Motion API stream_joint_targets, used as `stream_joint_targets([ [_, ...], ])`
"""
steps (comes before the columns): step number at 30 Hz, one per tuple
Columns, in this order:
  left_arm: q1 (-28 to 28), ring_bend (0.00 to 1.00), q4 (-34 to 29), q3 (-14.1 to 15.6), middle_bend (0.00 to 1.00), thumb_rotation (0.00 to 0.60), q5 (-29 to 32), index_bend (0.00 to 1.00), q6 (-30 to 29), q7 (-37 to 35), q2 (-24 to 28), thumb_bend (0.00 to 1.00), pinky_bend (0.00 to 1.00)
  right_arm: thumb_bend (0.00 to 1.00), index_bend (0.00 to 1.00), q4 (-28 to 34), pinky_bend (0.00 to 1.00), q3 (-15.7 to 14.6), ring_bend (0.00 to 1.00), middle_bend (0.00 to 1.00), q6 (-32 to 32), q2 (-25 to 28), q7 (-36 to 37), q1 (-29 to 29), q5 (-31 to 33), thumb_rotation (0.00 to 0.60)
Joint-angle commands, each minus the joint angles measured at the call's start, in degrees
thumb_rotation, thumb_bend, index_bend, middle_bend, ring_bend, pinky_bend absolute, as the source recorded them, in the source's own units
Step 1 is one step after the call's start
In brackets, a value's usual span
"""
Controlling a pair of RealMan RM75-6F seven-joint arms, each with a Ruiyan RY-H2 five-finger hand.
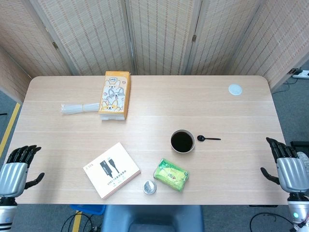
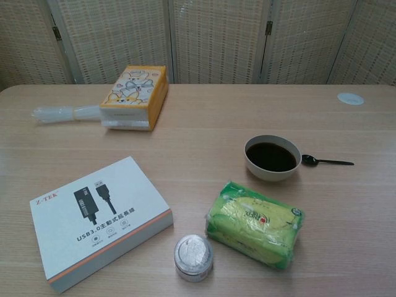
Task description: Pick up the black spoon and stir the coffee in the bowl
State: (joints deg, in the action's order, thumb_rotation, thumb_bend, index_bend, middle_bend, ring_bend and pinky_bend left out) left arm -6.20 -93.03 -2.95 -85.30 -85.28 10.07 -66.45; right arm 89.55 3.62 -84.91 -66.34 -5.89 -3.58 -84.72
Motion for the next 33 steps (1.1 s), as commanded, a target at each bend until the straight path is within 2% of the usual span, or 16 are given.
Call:
stream_joint_targets([
  [1,0.0,0.15,0.0,0.0,0.19,0.6,0.1,0.21,0.1,0.0,0.0,0.26,0.17,0.15,0.0,0.1,0.23,0.0,0.16,0.15,0.1,0.1,-0.1,-0.1,-0.1,0.6],
  [17,0.2,0.15,-0.7,0.1,0.19,0.6,-0.3,0.21,-0.4,-0.4,0.6,0.26,0.17,0.15,0.0,-0.3,0.23,-0.1,0.17,0.17,-0.6,0.1,0.8,0.1,-0.9,0.6],
  [20,0.2,0.15,-0.7,0.1,0.19,0.6,-0.3,0.21,-0.4,-0.7,0.6,0.26,0.17,0.15,0.01,-0.4,0.23,-0.1,0.21,0.2,-0.7,0.0,0.6,0.1,-0.9,0.6],
  [23,0.3,0.15,-0.7,0.3,0.19,0.6,-0.5,0.21,-0.4,-1.0,0.6,0.26,0.17,0.15,0.02,-0.4,0.23,-0.1,0.3,0.25,-0.5,-0.2,0.3,0.1,-0.6,0.6],
  [26,0.5,0.15,-0.5,0.4,0.19,0.6,-0.6,0.21,-0.8,-1.2,0.4,0.26,0.17,0.17,0.06,-0.3,0.29,-0.2,0.38,0.32,0.3,-0.2,-0.2,-0.1,-0.2,0.6],
  [33,0.5,0.15,-0.1,0.1,0.19,0.6,-0.2,0.21,-0.8,-1.3,0.0,0.26,0.17,0.22,0.09,-0.8,0.51,0.6,0.55,0.46,1.7,-0.4,-0.5,-0.9,1.1,0.6],
])
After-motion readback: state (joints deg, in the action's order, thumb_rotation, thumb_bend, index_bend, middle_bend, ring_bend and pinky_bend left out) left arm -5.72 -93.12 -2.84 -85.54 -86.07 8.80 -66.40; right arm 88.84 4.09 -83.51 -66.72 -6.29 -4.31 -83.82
